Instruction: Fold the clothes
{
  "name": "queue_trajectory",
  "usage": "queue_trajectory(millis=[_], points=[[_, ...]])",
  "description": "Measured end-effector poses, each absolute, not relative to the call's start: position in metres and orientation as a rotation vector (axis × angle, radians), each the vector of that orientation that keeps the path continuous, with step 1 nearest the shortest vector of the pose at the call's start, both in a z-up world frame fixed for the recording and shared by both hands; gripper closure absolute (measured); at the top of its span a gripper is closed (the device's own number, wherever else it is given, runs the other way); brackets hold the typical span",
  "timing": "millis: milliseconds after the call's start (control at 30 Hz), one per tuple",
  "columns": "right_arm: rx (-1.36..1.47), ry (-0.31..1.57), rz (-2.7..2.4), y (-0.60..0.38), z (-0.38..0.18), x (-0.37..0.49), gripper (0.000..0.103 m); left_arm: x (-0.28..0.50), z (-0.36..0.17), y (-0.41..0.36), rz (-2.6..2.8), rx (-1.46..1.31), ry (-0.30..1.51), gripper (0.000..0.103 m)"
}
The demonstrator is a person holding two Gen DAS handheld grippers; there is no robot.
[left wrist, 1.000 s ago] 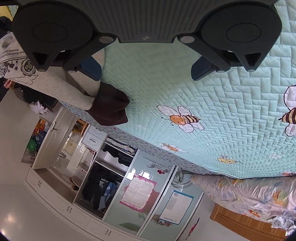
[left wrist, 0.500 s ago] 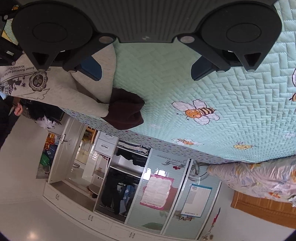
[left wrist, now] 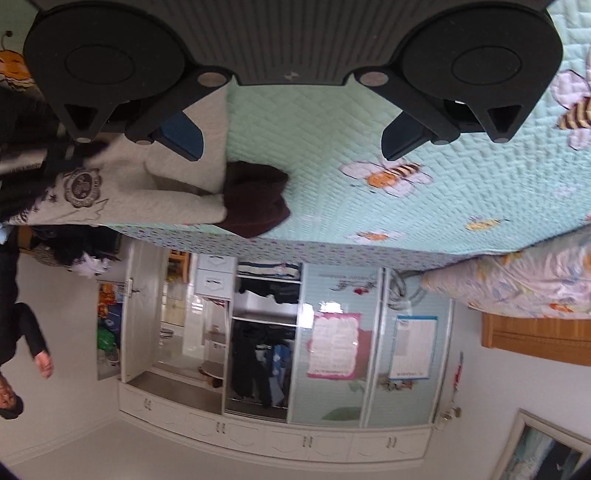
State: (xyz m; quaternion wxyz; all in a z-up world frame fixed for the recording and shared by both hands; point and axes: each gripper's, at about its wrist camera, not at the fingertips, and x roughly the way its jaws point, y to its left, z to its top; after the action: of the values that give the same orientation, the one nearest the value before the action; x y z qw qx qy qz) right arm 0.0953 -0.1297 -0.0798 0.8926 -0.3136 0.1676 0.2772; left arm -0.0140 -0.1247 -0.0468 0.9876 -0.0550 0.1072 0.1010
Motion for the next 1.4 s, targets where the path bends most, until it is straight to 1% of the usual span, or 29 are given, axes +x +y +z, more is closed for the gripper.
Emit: queue_trajectory(millis=[67,133,200,333,433,467,500,533,567,600,633,733,800,867,967,1167,1233,1300,1333,1400], points=[[-0.415,0.415,0.649,-0.124,-0.043,0.116,0.100,-0.021,-0.043,-0.119,0.219,-0.116,0.197,0.001],[-0.223,0.440,0.747,-0.110,-0.009,0.135,0.099,-0.030,-0.039,-0.113,0.223,-0.122,0.175,0.001],[-0.120,0.448,0.853,-0.084,0.020,0.144,0.099,-0.039,-0.036,-0.110,0.232,-0.112,0.153,0.001],[-0.082,0.491,1.104,-0.025,0.049,0.141,0.098,-0.051,-0.033,-0.103,0.257,-0.094,0.136,0.001],[-0.241,0.587,1.171,0.009,0.044,0.120,0.090,-0.051,-0.039,-0.100,0.237,-0.087,0.196,0.001],[-0.317,0.570,1.116,0.011,0.040,0.113,0.086,-0.049,-0.041,-0.100,0.213,-0.079,0.233,0.001],[-0.391,0.552,1.060,0.014,0.036,0.106,0.085,-0.048,-0.044,-0.101,0.190,-0.070,0.260,0.001],[-0.464,0.526,1.010,0.013,0.032,0.100,0.081,-0.048,-0.045,-0.103,0.170,-0.058,0.279,0.001],[-0.524,0.503,0.974,0.007,0.029,0.097,0.060,-0.048,-0.046,-0.105,0.149,-0.046,0.298,0.001],[-0.552,0.508,0.963,-0.003,0.026,0.097,0.032,-0.048,-0.047,-0.107,0.124,-0.033,0.317,0.001],[-0.556,0.526,0.968,-0.014,0.023,0.099,0.027,-0.050,-0.048,-0.111,0.111,-0.010,0.330,0.001],[-0.430,0.582,1.004,-0.047,0.016,0.108,0.027,-0.056,-0.050,-0.126,0.116,0.091,0.358,0.001],[-0.333,0.557,0.965,-0.075,0.017,0.110,0.029,-0.060,-0.051,-0.136,0.120,0.158,0.375,0.001],[-0.157,0.567,0.942,-0.111,0.015,0.118,0.029,-0.064,-0.052,-0.146,0.123,0.225,0.393,0.001],[0.114,0.623,0.889,-0.176,-0.005,0.129,0.028,-0.075,-0.052,-0.160,0.141,0.329,0.405,0.001],[0.349,0.578,0.646,-0.295,-0.065,0.104,0.028,-0.111,-0.046,-0.176,0.067,0.515,0.371,0.001],[0.413,0.593,0.587,-0.324,-0.078,0.100,0.027,-0.108,-0.045,-0.177,0.063,0.587,0.362,0.001],[0.448,0.599,0.544,-0.345,-0.087,0.098,0.027,-0.097,-0.045,-0.172,0.067,0.646,0.392,0.001],[0.459,0.597,0.527,-0.352,-0.089,0.097,0.027,-0.090,-0.045,-0.168,0.064,0.665,0.406,0.005],[0.475,0.589,0.501,-0.362,-0.094,0.097,0.026,-0.076,-0.044,-0.160,0.054,0.684,0.426,0.007]])
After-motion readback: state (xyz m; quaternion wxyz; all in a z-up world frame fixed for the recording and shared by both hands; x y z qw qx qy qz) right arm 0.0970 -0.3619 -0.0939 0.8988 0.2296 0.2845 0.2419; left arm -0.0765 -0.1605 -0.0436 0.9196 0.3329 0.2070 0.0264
